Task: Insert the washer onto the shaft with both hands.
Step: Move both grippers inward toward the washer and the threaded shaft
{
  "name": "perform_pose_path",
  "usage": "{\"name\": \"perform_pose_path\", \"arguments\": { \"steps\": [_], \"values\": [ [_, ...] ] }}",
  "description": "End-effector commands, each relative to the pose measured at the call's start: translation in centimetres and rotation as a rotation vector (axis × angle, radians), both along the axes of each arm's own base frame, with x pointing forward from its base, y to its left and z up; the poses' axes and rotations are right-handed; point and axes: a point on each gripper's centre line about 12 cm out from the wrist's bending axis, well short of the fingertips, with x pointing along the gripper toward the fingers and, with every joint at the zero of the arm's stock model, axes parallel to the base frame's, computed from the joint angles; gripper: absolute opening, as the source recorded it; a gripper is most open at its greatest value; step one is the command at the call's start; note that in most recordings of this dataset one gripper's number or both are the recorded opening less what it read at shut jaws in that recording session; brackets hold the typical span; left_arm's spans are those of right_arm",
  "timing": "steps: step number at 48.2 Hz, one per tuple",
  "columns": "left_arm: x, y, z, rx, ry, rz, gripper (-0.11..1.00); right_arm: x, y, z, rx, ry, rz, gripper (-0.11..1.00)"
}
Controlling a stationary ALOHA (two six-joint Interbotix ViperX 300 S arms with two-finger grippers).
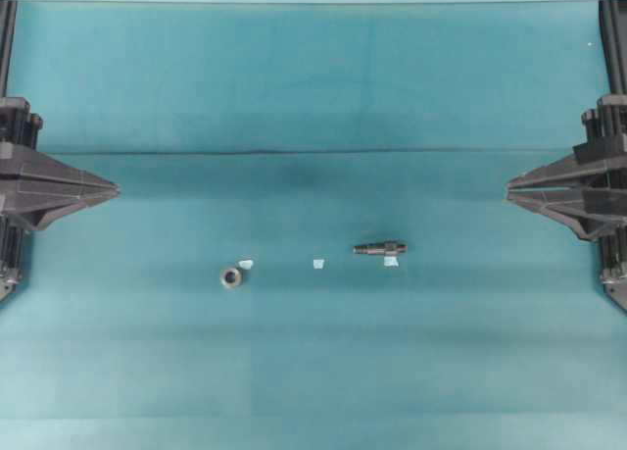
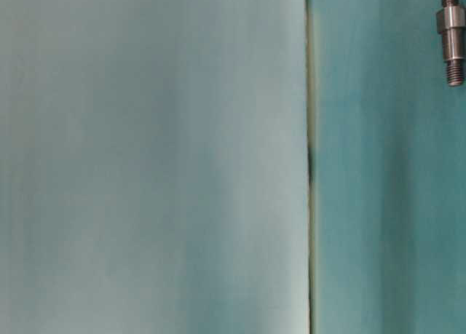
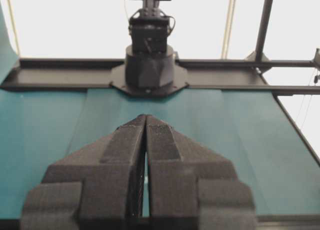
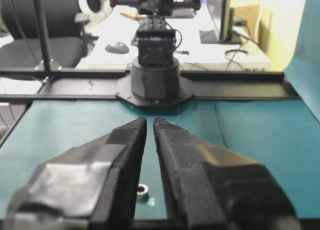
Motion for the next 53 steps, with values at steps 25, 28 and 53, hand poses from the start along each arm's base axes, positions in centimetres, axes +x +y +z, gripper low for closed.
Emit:
{"name": "perform_pose_path", "arguments": {
  "steps": [25, 28, 53],
  "values": [
    [3.7, 0.4, -0.5, -0.006, 0.337, 0.018, 0.02, 1.5, -0.8, -1.8, 0.232, 0.302, -0.052, -0.09],
    [4.1, 0.4, -0.9, -0.006, 0.357, 0.018, 0.02, 1.9, -0.8, -2.1, 0.250, 0.329, -0.056, -0.09],
    [8.0, 0.1, -3.7, -0.094, 0.658, 0.031, 0.02, 7.5, -1.0, -5.2, 0.269, 0.700, -0.098, -0.09]
  ]
}}
